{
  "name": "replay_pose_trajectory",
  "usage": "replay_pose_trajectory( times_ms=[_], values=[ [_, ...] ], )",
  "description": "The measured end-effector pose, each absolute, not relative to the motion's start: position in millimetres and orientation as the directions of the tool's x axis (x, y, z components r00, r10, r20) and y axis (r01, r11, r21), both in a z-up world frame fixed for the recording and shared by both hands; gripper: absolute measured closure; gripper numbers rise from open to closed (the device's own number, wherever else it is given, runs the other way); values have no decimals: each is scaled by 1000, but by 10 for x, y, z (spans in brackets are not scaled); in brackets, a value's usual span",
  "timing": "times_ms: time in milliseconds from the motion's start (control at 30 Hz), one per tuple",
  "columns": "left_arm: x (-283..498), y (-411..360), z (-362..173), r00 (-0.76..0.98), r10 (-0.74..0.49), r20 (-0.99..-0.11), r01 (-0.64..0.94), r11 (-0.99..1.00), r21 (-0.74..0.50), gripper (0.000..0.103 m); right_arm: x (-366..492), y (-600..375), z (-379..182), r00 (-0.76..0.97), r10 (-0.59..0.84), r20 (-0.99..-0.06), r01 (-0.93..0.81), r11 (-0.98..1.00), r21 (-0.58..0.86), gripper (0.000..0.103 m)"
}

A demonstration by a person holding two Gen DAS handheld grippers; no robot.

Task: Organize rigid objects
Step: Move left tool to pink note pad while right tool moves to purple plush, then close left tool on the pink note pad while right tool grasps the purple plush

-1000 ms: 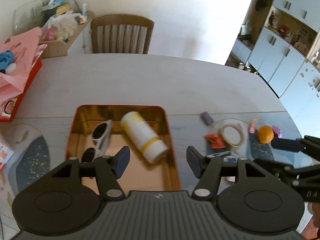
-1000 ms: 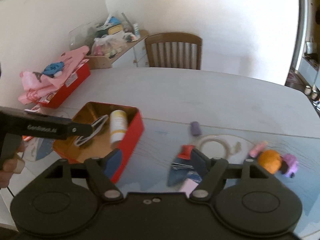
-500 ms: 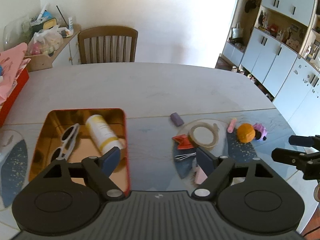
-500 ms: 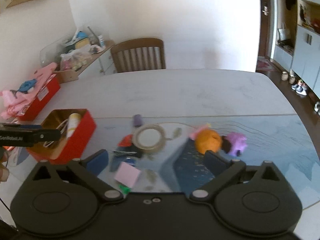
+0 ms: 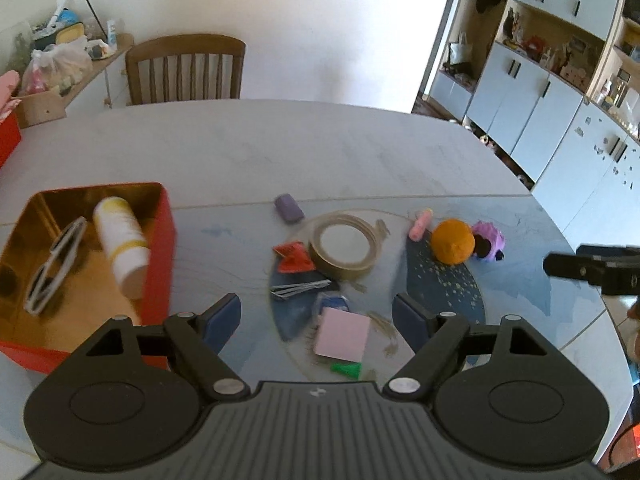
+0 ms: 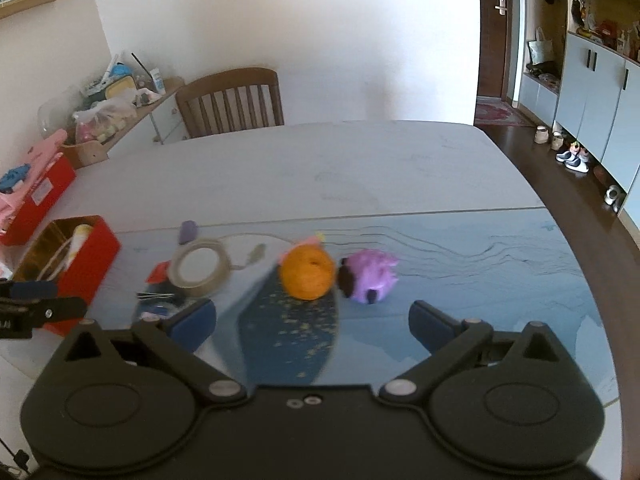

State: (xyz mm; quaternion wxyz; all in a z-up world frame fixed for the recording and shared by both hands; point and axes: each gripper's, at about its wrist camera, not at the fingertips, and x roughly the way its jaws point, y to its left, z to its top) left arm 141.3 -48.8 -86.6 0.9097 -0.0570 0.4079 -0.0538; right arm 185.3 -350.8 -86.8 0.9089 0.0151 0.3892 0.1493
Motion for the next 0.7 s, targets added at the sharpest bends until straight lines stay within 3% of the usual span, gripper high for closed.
replay_pose_trajectory(
  times_ms=[333,700],
  values=[
    [1529,-784,-1259,616,-114,-779,36,993,-116,20,2366,-3796,-1120,639,243,-730,-253,962,99,5],
    [1652,-877,-1548,576,-75,-814,26,997,-74,20,2707,-3719,-1421,537,294,-791,-410,910,60,25]
  ],
)
